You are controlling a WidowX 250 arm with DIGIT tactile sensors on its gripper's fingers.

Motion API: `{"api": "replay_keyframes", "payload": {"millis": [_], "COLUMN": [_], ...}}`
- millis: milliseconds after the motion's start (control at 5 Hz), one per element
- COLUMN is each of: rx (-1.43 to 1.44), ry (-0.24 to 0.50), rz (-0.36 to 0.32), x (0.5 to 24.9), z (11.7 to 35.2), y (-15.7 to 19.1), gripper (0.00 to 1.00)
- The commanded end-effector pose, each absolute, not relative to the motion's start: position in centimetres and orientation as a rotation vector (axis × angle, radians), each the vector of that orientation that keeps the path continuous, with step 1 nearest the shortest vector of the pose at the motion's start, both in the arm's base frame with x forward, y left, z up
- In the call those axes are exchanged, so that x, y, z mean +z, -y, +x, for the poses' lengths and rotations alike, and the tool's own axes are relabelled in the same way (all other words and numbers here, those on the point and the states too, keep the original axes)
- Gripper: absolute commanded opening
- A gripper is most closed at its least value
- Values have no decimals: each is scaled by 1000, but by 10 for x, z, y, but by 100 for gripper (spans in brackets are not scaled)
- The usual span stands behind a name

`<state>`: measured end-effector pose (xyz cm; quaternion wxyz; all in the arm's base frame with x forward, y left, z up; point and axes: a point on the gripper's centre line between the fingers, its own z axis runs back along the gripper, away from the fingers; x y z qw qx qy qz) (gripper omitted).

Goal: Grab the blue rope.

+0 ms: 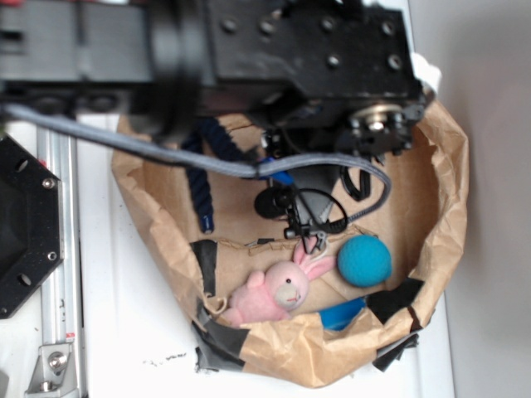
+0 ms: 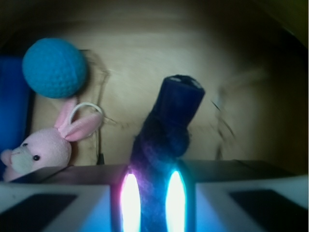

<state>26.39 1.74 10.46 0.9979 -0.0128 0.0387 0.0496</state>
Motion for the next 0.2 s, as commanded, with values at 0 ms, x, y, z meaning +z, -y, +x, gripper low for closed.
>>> {"api": "replay_keyframes", "payload": {"millis": [0], "rx": [164], "ry": [44], "rz": [-63], "x": [121], "z": [274], "y": [-7], "gripper": [0]}}
